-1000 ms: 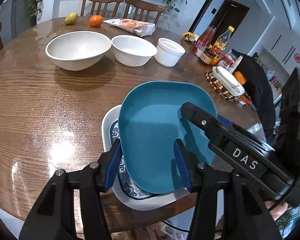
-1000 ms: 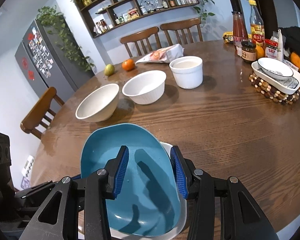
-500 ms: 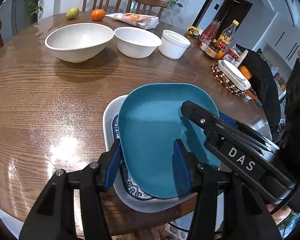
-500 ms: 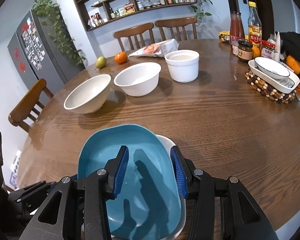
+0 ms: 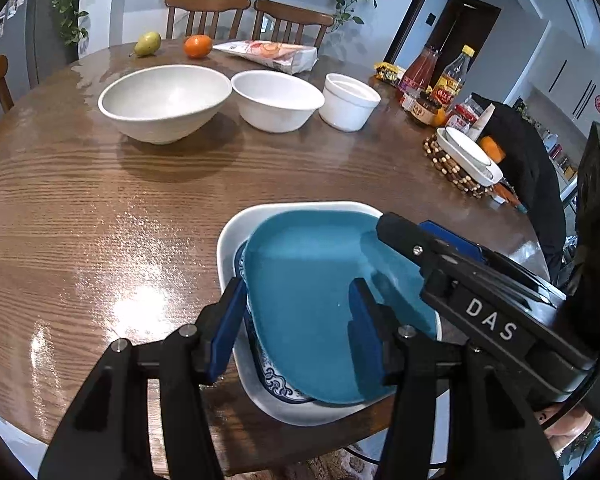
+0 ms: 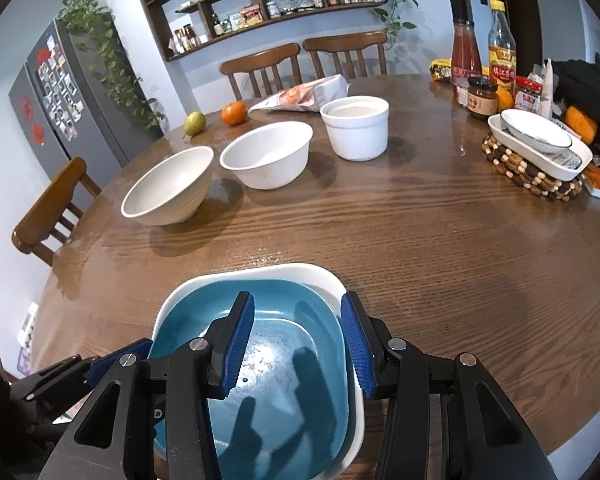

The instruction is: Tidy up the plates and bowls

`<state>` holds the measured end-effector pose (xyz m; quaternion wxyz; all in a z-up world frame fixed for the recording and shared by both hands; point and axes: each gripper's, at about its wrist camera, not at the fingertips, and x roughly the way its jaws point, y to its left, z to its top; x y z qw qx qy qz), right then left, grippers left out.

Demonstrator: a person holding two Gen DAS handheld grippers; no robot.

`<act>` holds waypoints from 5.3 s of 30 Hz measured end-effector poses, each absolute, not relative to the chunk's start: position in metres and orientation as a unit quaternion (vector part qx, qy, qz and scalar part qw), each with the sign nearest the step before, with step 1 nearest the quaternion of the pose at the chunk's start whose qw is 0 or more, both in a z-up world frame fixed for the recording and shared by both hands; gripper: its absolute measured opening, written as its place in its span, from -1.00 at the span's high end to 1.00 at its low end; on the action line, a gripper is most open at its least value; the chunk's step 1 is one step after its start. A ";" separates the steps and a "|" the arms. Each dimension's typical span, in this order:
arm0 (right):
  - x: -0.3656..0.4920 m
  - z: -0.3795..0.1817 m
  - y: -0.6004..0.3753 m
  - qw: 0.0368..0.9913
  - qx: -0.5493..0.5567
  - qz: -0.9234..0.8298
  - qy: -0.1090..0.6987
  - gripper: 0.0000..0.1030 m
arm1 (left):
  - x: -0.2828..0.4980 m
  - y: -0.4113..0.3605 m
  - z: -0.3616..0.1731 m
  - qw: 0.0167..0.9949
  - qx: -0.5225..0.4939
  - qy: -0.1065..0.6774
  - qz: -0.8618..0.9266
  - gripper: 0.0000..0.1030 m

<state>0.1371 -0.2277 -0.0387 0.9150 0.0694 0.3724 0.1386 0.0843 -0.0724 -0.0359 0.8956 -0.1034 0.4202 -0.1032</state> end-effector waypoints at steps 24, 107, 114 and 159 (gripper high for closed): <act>0.110 0.067 -0.229 0.955 0.080 0.164 0.236 -0.83 | 0.079 -0.038 0.043 0.940 -0.094 0.314 -0.090 -0.31; 0.278 -0.033 -0.078 0.844 -0.060 0.273 0.457 0.37 | 0.209 0.063 -0.030 0.889 -0.131 0.438 -0.033 0.30; 0.276 -0.045 -0.070 0.826 -0.071 0.288 0.480 0.37 | 0.203 0.067 -0.030 0.889 -0.134 0.436 -0.034 0.26; 0.268 -0.040 -0.069 0.845 -0.100 0.266 0.453 0.31 | 0.206 0.079 -0.033 0.888 -0.159 0.431 -0.022 0.17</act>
